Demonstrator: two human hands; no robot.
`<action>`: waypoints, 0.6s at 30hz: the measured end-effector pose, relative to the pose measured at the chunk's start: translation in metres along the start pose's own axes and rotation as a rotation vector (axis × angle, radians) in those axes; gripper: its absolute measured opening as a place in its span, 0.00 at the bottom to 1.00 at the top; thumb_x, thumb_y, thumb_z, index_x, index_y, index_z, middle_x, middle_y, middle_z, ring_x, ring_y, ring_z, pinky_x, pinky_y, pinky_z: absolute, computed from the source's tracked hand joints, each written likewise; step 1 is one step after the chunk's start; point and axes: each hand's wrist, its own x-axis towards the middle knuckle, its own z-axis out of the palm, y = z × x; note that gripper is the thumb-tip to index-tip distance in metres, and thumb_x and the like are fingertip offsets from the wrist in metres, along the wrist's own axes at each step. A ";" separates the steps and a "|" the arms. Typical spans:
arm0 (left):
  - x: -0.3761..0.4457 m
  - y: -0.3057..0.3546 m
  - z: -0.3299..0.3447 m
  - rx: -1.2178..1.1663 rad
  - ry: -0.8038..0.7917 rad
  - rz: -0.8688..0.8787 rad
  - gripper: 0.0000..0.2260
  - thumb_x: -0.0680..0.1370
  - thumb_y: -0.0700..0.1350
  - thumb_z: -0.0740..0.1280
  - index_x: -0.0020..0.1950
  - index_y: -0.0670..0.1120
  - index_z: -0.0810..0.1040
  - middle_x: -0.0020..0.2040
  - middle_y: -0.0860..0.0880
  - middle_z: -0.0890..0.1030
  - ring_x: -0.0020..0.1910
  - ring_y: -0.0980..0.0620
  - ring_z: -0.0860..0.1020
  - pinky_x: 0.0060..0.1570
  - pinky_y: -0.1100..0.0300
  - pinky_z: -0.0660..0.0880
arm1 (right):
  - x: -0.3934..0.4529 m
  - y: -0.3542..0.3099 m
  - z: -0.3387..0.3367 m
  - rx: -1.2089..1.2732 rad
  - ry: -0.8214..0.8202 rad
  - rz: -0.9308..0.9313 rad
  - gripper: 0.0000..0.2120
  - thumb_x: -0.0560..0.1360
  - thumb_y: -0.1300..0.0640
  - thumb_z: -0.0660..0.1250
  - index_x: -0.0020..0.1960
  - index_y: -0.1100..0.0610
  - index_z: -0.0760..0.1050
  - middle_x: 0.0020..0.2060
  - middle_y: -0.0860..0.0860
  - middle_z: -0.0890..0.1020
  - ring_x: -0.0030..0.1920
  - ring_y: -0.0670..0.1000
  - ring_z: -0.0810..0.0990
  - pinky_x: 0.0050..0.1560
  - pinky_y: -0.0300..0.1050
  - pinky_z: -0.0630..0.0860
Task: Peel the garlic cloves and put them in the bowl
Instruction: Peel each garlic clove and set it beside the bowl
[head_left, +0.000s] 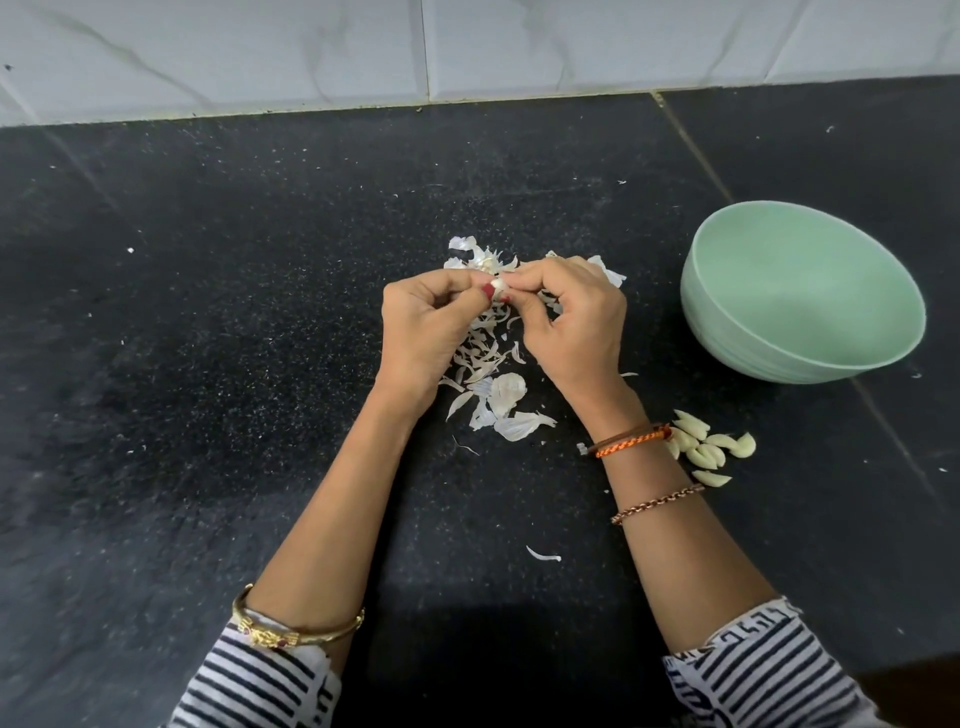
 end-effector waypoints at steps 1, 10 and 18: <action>0.000 0.001 0.001 0.009 0.004 0.001 0.06 0.72 0.36 0.68 0.39 0.46 0.81 0.38 0.39 0.78 0.38 0.45 0.70 0.39 0.57 0.70 | 0.000 -0.001 0.001 -0.021 0.008 -0.015 0.04 0.68 0.66 0.72 0.36 0.62 0.79 0.32 0.52 0.82 0.31 0.54 0.78 0.34 0.48 0.70; -0.001 0.001 -0.002 -0.044 -0.006 0.065 0.11 0.73 0.35 0.69 0.38 0.51 0.84 0.37 0.41 0.79 0.39 0.45 0.71 0.39 0.58 0.69 | 0.001 -0.006 0.000 0.097 0.041 0.127 0.03 0.70 0.64 0.68 0.39 0.62 0.81 0.35 0.52 0.83 0.35 0.54 0.80 0.35 0.52 0.77; -0.001 0.002 -0.006 0.025 -0.031 0.111 0.07 0.71 0.38 0.69 0.38 0.50 0.82 0.34 0.55 0.83 0.38 0.44 0.73 0.39 0.54 0.70 | 0.001 -0.004 0.000 0.131 -0.054 0.150 0.09 0.70 0.57 0.67 0.39 0.63 0.81 0.35 0.53 0.83 0.35 0.56 0.81 0.34 0.57 0.78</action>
